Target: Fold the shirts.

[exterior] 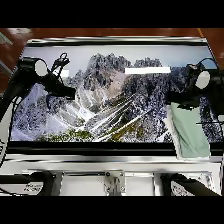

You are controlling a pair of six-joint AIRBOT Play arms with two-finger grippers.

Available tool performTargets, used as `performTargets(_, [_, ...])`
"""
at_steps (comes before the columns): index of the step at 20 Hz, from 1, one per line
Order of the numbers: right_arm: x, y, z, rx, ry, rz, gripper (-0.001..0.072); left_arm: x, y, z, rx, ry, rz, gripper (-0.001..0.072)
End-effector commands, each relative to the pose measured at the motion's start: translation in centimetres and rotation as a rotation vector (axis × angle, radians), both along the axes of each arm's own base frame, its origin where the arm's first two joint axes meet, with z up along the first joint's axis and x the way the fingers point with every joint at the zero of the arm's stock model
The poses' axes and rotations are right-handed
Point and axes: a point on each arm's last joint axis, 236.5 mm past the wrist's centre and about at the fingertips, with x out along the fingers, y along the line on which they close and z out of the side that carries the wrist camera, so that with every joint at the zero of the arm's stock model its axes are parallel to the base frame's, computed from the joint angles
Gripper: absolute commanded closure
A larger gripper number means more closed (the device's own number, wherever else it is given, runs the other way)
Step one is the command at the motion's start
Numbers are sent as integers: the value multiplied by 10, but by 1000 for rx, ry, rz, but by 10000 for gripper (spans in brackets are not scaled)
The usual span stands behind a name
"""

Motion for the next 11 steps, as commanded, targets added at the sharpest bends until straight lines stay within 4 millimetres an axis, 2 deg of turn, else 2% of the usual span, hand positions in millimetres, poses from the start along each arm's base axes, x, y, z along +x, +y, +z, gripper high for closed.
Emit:
performTargets(1, [-4, 9, -6, -9, 35, 28, 64, -1, -2, -5, 12, 12, 5, 109])
performTargets(11, [-4, 7, -6, -15, 34, 27, 64, 8, -4, -4, 0, -22, 17, 109])
